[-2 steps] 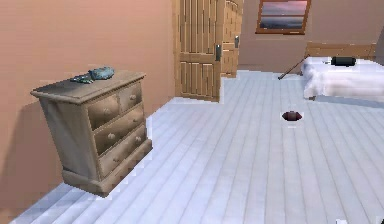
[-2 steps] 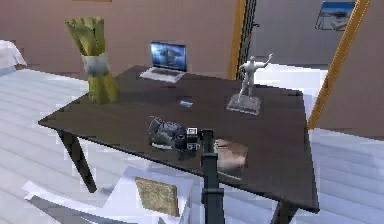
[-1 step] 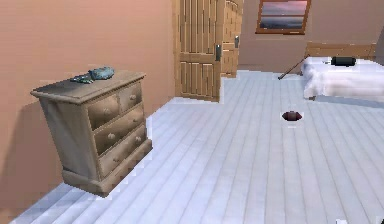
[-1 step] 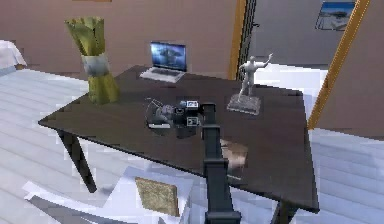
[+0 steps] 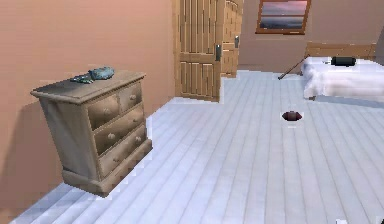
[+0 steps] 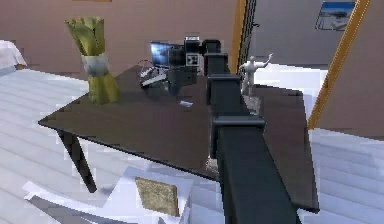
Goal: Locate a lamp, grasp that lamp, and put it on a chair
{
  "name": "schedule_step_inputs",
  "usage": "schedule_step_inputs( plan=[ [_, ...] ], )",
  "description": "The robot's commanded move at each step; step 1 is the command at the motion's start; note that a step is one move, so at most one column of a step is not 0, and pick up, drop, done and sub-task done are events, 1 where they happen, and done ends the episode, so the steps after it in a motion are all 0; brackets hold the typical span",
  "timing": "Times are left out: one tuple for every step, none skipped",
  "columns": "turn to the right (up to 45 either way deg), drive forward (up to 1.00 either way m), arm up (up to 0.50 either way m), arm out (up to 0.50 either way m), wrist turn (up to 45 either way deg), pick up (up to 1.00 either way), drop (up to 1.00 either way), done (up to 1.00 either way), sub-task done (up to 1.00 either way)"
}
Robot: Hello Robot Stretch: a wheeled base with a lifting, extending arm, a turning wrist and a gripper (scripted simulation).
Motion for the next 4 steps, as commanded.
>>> schedule_step_inputs(
  plan=[
    [0.0, 0.00, 0.00, 0.00, -45.0, 0.00, 0.00, 0.00, 0.00],
    [0.0, 0.00, 0.00, 0.00, -45.0, 0.00, 0.00, 0.00, 0.00],
    [0.0, 0.00, 0.00, 0.00, -12.0, 0.00, 0.00, 0.00, 0.00],
    [0.0, 0.00, 0.00, -0.38, 0.0, 0.00, 0.00, 0.00, 0.00]
  ],
)
